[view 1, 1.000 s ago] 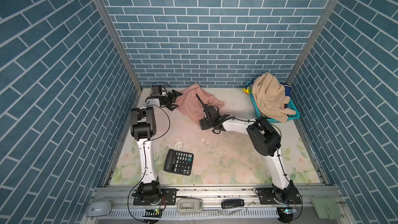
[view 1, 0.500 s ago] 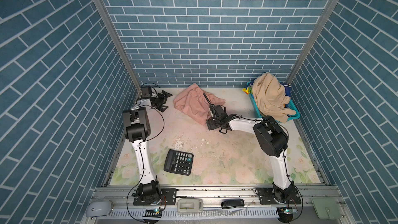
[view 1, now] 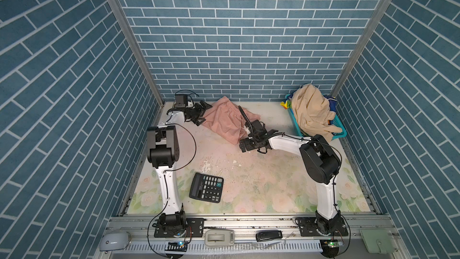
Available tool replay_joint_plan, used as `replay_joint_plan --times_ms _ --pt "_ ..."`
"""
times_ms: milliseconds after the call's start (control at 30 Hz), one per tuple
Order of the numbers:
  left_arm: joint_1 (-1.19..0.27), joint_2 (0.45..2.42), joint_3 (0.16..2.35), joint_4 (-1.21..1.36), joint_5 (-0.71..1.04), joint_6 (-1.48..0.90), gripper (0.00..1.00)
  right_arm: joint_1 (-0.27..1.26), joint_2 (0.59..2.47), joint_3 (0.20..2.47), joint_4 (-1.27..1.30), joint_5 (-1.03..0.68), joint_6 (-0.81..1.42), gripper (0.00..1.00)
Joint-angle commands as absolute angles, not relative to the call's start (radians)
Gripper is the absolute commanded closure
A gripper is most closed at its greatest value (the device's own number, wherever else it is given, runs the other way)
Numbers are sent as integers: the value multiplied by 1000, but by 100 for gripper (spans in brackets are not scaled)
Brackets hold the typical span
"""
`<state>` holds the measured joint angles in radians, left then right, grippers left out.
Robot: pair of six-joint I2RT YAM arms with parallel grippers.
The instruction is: Fold and stack the shorts
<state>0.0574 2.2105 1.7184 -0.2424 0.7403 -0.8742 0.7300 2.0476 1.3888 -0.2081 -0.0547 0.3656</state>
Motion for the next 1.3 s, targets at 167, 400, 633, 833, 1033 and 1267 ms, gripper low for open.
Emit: replay_joint_plan --times_ms 167,400,633,833,1033,1267 --pt "88 2245 1738 -419 637 -726 2 759 2103 1426 -61 -198 649 5" --pt "107 2283 1757 -421 624 -723 7 792 2184 1515 -98 -149 725 20" --pt "107 2329 1798 -416 630 -730 24 794 2252 1557 -113 -132 747 60" --pt "107 2370 1828 -396 638 -748 51 781 2244 1537 -117 -126 744 81" --pt "107 2387 1830 -390 640 -742 77 760 2231 1510 -107 -129 741 100" --pt "109 2391 1841 -416 648 -701 100 735 2201 1463 -101 -132 724 100"
